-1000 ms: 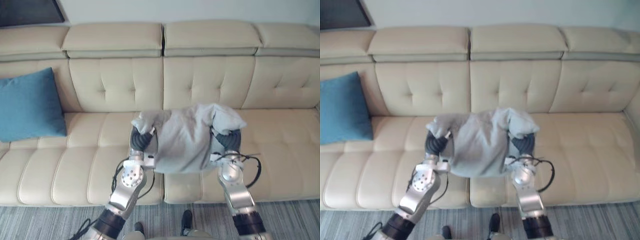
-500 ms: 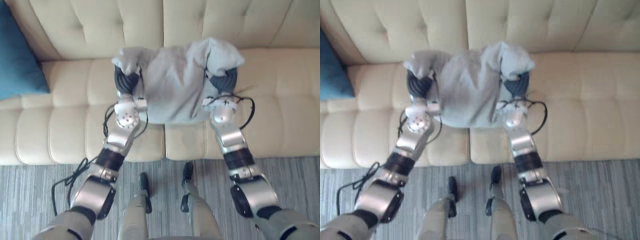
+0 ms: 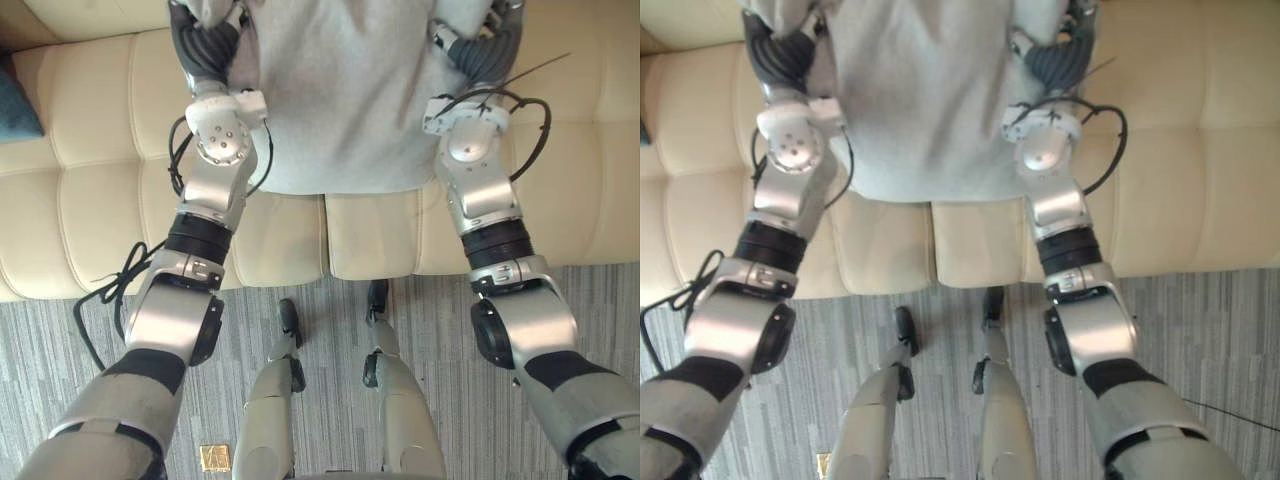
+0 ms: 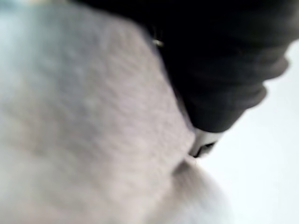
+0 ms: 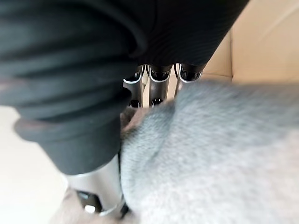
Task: Pick up cushions and gather them together orderly.
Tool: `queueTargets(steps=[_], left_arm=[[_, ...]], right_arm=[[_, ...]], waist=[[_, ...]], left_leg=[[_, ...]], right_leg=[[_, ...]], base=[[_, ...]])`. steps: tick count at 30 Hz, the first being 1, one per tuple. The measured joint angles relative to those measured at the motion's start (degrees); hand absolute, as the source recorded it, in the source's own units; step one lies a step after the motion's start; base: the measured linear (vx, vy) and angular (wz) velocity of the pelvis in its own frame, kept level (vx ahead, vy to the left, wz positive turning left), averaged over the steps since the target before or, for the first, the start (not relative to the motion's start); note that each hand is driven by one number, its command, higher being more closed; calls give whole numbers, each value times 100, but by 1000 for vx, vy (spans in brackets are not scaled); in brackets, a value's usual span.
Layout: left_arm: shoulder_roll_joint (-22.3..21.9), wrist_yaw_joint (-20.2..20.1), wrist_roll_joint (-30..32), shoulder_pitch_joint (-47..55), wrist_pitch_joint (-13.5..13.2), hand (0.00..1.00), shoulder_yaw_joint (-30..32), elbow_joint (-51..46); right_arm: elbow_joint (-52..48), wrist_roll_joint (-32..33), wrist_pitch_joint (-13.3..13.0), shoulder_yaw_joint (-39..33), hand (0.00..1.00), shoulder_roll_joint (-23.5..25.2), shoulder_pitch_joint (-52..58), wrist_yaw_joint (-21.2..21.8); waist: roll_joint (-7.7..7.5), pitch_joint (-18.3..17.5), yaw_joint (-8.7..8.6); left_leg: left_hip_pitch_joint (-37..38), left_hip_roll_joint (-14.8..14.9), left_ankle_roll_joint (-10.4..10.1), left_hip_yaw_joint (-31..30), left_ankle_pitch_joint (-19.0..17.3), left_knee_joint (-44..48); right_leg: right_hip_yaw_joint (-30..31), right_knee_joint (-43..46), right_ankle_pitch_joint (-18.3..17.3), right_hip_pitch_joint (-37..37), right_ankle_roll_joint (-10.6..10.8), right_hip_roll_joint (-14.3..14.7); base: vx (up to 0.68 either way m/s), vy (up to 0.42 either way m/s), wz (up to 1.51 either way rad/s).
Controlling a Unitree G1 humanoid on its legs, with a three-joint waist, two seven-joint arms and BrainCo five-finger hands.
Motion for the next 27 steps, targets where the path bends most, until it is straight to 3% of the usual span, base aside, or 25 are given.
queueTargets(steps=[7, 12, 15, 21, 27], left_arm=[[179, -218, -371, 249, -24, 0, 639, 88], [418, -592, -832, 1762, -60, 0, 1205, -607], [412, -775, -917, 2646, -79, 0, 1378, -1095], [-589, -1283, -908, 5121, -100, 0, 1274, -1872], [-1453, -2064, -540, 7052, 75, 0, 770, -1770]], right_arm=[[-52, 763, -11, -285, 0, -519, 186, 183], [-880, 1206, -81, -1054, 0, -879, 1599, 447], [-1393, 1259, -139, -1319, 0, -843, 2455, 535], [-2321, 1280, -224, -1463, 0, -36, 4940, 1024], [-2364, 890, -203, -1375, 0, 1045, 6927, 1696]], waist=[[0, 0, 22], [0, -4, 64], [0, -4, 86], [5, -241, 206], [-2, -891, 289]], left_leg=[[111, 37, -4, -34, 7, -5], [502, 116, -19, -48, -12, -6], [636, 145, -27, -48, -49, 12], [1085, 260, -100, -69, -302, 226], [1617, 417, -234, -22, -415, 186]], right_leg=[[-8, 1, 0, 127, 0, 1], [3, 1, -4, 533, 4, 53], [11, 1, -31, 683, 30, 86], [74, 0, -434, 1267, 1, 172], [44, 2, -620, 1747, -47, 345]], base=[[-12, 17, 2], [0, 0, 0], [0, 0, 0], [3, -30, -1], [47, -37, -8]])
